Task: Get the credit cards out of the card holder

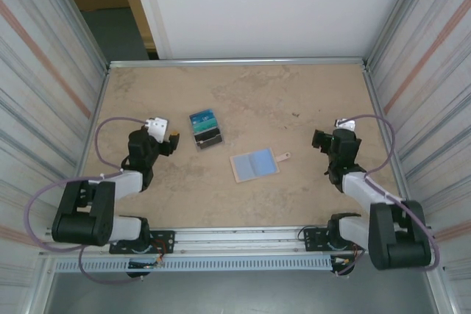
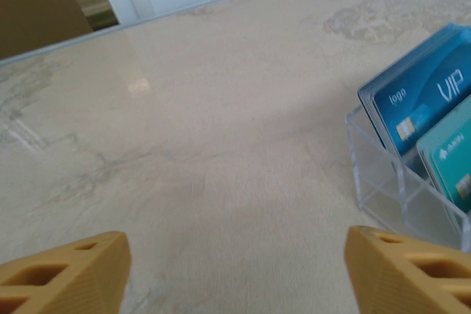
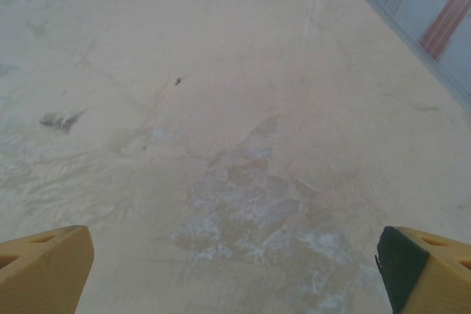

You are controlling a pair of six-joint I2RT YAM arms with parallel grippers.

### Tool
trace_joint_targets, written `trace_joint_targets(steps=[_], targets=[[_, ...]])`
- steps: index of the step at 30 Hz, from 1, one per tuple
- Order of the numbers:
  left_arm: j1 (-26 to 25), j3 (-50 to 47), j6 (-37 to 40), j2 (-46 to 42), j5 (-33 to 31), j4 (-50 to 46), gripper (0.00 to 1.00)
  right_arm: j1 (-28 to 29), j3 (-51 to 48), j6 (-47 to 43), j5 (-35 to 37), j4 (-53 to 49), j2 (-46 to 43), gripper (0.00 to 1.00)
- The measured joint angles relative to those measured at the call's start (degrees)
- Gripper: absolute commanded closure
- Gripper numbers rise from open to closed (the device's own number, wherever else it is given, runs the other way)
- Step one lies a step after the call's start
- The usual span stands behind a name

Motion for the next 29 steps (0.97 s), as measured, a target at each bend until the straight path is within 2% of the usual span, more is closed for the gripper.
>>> trace_joint_targets(steps=[1, 2, 3, 5, 6, 11, 16, 29], targets=[[0.17, -0.09, -0.33, 1.25, 0.20, 1.51, 0.16, -0.17, 0.00, -0.11, -0.37, 1.60, 1.73, 0.01], [0.70, -0.15, -0.59, 2.60, 0.61, 2.51, 0.03, -0.46, 0.02, -0.28, -1.27, 3.52, 3.89, 0.01], [1.38, -0.31, -1.01, 4.20, 0.81, 3.85, 0.01, -0.74, 0.07, -0.57, -2.05, 5.25, 5.86, 0.01], [2.32, 0.22, -2.14, 7.28, 0.74, 5.53, 0.01, -1.16, 0.33, -1.36, -3.67, 7.34, 8.57, 0.01], [3.08, 1.29, -2.93, 8.35, 0.90, 3.50, 0.01, -1.22, 0.63, -1.70, -4.42, 8.22, 9.66, 0.01], [7.19, 4.26, -6.08, 9.29, 2.86, 2.03, 0.01, -3.21, 2.38, -2.89, -8.04, 14.53, 14.29, 0.01], [6.91, 4.46, -7.02, 9.29, 3.39, 1.70, 0.01, -5.64, 2.38, -2.80, -10.73, 19.65, 20.70, 0.01], [6.54, 4.46, -7.48, 9.29, 3.37, 1.46, 0.01, -5.66, 2.38, -2.80, -12.24, 22.21, 20.90, 0.01]])
